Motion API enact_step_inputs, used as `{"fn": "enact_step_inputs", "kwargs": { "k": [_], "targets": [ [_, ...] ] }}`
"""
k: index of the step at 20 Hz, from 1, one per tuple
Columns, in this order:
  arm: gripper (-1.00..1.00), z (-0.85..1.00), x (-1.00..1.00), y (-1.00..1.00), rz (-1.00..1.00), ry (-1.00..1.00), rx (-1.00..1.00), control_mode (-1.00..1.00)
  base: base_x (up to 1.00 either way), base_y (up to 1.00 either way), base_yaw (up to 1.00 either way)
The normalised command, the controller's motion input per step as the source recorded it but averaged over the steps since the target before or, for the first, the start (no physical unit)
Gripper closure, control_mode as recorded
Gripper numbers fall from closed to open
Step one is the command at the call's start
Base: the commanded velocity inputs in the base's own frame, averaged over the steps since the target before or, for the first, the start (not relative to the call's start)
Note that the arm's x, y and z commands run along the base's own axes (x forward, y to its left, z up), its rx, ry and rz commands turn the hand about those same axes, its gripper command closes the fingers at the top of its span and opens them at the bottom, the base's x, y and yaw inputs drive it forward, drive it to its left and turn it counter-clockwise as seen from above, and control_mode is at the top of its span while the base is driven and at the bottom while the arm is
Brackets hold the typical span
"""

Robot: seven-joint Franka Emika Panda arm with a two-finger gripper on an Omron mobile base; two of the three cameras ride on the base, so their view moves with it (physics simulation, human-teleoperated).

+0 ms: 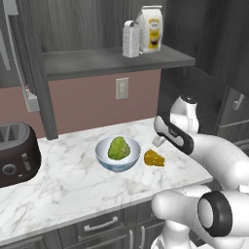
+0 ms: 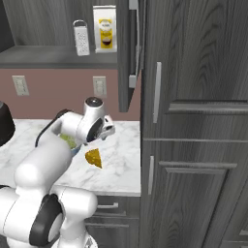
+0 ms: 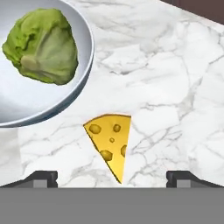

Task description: Pick the cheese from the fridge and the cheese grater from the cabinet and place them next to the salad bowl.

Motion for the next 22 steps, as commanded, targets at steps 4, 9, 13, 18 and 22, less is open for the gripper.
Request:
{"fn": "enact_step_inputs", "kwargs": {
  "k": [4, 9, 13, 18, 22],
  "targets": [
    [-1.00, 0.45, -0.25, 0.00, -0.20, -0.05, 0.00, -1.00, 0.00, 0.00, 0.00],
    [-1.00, 0.31, -0.47, 0.00, -0.30, -0.12, 0.00, -1.00, 0.00, 0.00, 0.00],
    [-1.00, 0.37, -0.37, 0.16, -0.23, -0.17, 0.00, -1.00, 0.00, 0.00, 0.00],
    [-1.00, 0.73, -0.10, 0.29, -0.07, -0.28, 0.01, -1.00, 0.00, 0.00, 0.00],
    [-1.00, 0.87, -0.34, 0.27, -0.01, -0.22, 0.05, -1.00, 0.00, 0.00, 0.00]
  ]
}}
